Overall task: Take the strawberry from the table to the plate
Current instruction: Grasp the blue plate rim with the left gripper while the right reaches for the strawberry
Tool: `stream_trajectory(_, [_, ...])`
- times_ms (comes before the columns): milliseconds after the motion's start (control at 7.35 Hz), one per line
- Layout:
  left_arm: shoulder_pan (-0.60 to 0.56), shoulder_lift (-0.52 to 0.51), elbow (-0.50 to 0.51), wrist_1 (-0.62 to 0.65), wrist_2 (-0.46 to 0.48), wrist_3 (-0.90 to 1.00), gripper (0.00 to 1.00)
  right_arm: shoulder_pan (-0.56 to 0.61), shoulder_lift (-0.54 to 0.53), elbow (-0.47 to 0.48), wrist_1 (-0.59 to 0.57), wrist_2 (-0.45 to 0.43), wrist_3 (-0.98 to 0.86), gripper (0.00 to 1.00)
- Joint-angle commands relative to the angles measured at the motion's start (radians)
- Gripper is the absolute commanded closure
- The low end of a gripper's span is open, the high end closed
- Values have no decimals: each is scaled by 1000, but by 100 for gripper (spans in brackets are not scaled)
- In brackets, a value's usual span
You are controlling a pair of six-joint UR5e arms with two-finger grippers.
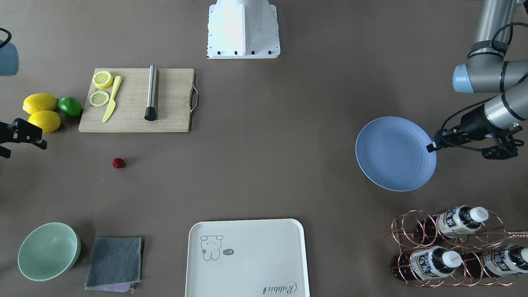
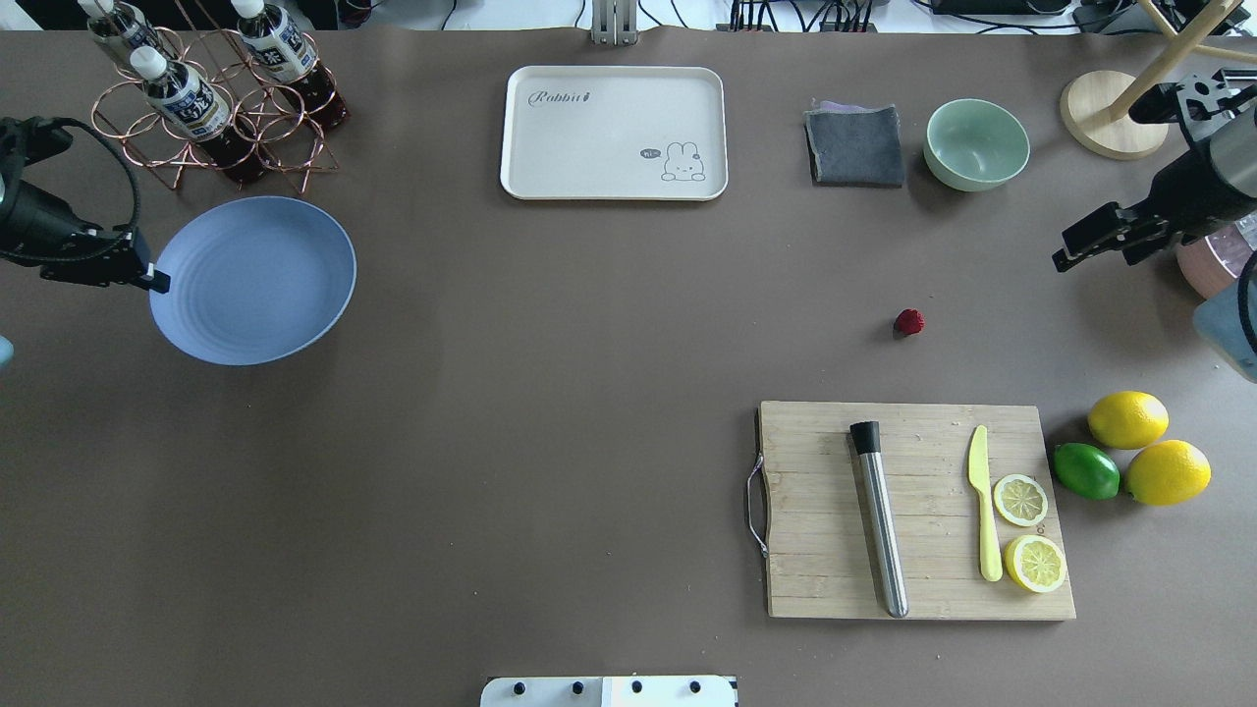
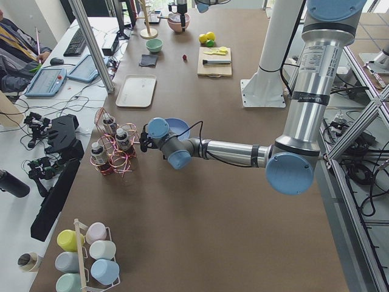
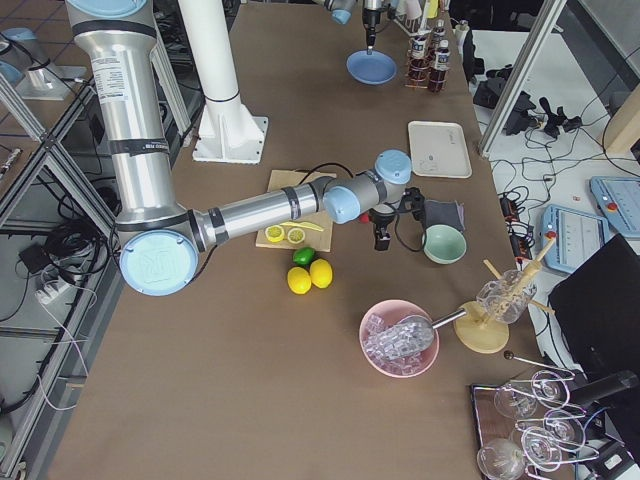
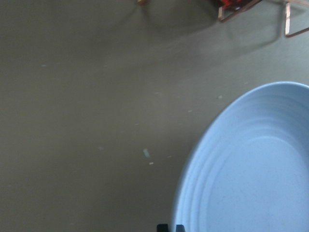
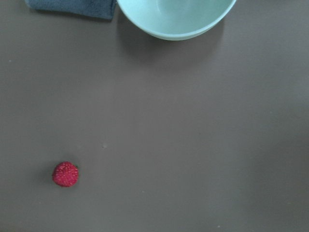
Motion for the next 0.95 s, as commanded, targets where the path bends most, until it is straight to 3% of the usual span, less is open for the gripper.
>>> stream_trajectory(0, [124, -105, -52, 0, 98, -254, 100, -141, 33, -5, 108, -89, 206, 2])
stream_trajectory(272, [243, -188, -66, 1, 199, -422, 100, -244, 74, -20, 109, -185, 278, 2])
stream_trajectory(544, [323, -205, -91, 1, 285, -462, 100, -309, 125, -69, 111, -240, 315, 4])
stream_trajectory(816, [353, -227, -101, 3, 304, -518, 100, -325, 148, -127, 126, -256, 314, 8])
